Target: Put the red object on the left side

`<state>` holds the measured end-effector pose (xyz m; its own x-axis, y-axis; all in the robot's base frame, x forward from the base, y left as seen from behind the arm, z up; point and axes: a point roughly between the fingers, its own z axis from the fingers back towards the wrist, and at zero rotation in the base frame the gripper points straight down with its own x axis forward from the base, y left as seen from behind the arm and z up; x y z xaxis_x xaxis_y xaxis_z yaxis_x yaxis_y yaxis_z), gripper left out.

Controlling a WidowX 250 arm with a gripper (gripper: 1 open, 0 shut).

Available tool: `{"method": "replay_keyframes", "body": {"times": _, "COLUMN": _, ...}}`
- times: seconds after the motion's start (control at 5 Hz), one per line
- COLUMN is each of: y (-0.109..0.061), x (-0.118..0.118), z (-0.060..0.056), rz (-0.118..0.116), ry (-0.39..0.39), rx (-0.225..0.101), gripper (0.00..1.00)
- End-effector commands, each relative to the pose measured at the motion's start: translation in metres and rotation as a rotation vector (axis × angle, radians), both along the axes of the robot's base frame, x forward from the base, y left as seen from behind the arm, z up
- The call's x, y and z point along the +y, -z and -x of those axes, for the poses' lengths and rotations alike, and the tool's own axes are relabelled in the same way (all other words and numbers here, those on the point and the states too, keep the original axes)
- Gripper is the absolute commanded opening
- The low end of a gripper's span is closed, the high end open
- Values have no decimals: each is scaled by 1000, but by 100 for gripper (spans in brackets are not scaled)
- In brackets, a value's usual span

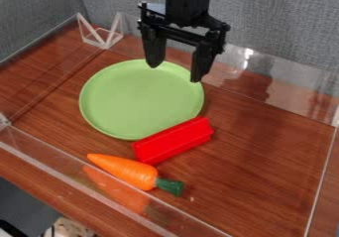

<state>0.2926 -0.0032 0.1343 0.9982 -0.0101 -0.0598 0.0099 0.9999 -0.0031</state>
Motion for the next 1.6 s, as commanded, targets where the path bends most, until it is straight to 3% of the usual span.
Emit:
{"method": "replay_keyframes", "body": {"times": 0.0, "y": 0, "x": -4, "z": 12, "rz": 8, "ry": 72, "rx": 20, "gripper": 100}}
{"method": "replay_keyframes", "body": {"times": 0.2, "y": 0, "x": -9, "z": 25, "rz": 16, "ry": 149, "rx": 38, "gripper": 100}}
{"method": "replay_keyframes", "body": {"times": 0.6, "y": 39, "x": -13, "z": 21, "rz": 41, "ry": 312, "rx": 31, "gripper": 100}}
{"method": "replay_keyframes", "body": {"times": 0.8, "y": 49, "x": -11, "z": 18, "rz": 49, "ry": 427, "rx": 8, "gripper": 100}}
{"method": "replay_keyframes", "body": {"times": 1.2, "y": 65, "x": -5, "z": 12, "rz": 53, "ry": 522, "rx": -22, "gripper": 100}}
{"method": "replay_keyframes", "body": {"times": 1.4, "y": 88, "x": -12, "z": 7, "rz": 50, "ry": 543, "rx": -35, "gripper": 100}}
